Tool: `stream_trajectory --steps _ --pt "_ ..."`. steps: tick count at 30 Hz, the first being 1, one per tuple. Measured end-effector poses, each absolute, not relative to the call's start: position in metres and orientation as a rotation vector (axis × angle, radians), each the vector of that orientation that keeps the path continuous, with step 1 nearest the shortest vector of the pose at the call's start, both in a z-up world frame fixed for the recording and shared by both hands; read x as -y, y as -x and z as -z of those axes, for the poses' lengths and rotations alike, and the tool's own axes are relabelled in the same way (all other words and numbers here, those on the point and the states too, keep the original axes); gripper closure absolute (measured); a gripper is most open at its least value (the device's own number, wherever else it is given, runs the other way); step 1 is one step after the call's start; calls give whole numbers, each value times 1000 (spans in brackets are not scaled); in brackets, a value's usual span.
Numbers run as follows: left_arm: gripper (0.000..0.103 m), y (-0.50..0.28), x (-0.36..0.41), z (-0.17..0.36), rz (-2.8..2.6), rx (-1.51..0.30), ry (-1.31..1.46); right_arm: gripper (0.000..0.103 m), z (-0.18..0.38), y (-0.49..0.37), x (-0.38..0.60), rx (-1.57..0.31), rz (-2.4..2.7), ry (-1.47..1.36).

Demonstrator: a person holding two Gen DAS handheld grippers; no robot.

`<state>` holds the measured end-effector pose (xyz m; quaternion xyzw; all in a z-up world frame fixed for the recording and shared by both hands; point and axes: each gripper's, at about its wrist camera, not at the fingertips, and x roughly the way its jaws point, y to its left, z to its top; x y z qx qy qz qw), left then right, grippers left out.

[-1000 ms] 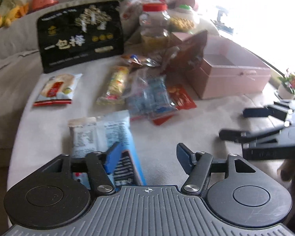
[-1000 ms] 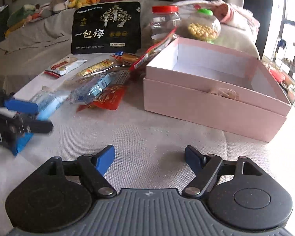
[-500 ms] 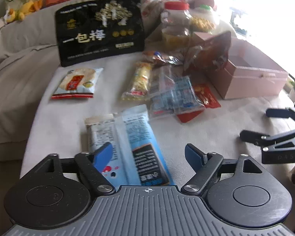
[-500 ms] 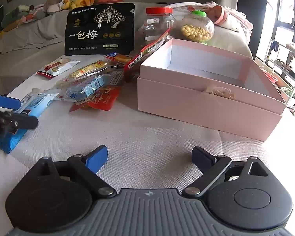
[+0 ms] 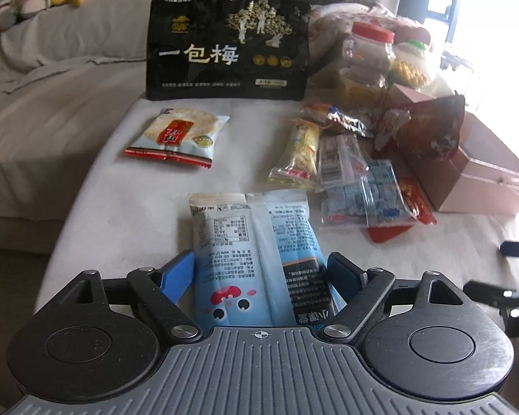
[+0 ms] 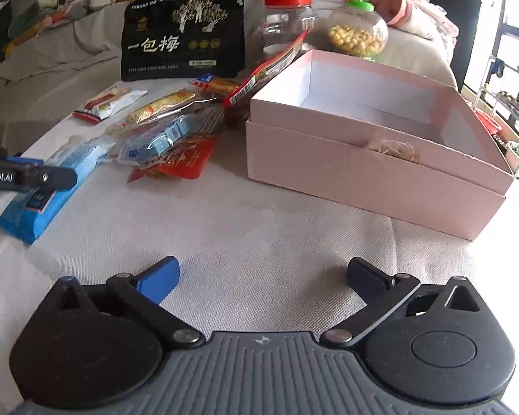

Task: Organize snacks
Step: 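Grasp the yellow corn stick snack with the right gripper while the left holds the blue-white bag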

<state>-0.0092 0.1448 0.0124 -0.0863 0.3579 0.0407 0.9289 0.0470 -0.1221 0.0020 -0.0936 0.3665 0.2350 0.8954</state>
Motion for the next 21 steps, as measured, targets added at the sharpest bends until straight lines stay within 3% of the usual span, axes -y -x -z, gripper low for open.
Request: stream_trajectory --steps 2,4,11,16,20,21 --pt "18 10 -147 -12 -76 -722 197 3 -6 -48 119 -775 -509 234" --pt "19 13 -152 -13 -60 -707 237 12 -19 -49 113 -776 -561 268" --pt "20 32 -167 -26 -6 -617 356 12 -99 -77 86 -559 -536 241" --pt "20 37 -176 -27 0 -593 396 14 -107 -154 69 -627 -433 157" --pt "20 42 -186 -25 -4 -583 447 39 -100 -186 56 -737 -434 112" --pt "20 42 -189 -25 -8 -578 461 41 -101 -186 51 -757 -461 100"
